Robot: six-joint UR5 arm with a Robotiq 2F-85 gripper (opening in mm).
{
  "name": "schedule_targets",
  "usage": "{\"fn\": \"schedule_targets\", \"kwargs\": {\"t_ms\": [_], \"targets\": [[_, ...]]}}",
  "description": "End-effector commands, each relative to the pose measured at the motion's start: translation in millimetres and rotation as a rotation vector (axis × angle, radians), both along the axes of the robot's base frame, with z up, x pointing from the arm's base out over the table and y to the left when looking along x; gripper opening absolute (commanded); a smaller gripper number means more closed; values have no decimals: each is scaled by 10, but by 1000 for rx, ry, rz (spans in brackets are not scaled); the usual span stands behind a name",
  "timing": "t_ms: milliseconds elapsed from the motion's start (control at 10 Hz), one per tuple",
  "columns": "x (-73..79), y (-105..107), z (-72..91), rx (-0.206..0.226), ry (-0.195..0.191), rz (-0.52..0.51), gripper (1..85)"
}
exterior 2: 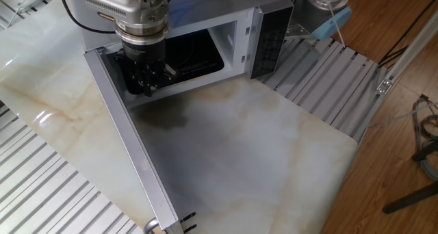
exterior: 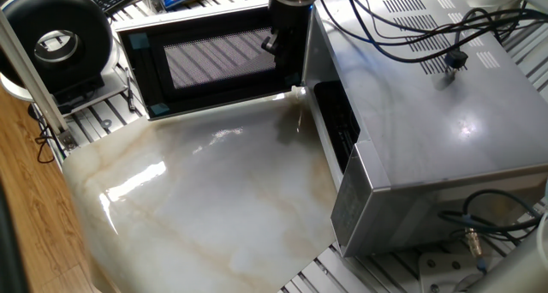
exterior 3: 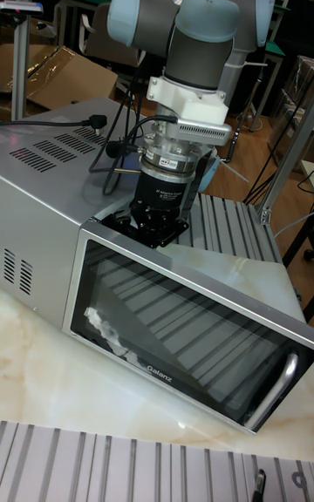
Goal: Close the microwave door
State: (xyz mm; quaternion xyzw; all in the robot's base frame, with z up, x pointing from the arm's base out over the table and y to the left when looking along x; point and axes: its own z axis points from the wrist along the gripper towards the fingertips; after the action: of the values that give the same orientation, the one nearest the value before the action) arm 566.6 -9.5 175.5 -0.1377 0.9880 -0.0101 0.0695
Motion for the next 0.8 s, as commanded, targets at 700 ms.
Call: {"fn": "schedule_targets", "kwargs": {"t_ms": [700], "targets": [[-59,41,9,24,24,-43,10]]}}
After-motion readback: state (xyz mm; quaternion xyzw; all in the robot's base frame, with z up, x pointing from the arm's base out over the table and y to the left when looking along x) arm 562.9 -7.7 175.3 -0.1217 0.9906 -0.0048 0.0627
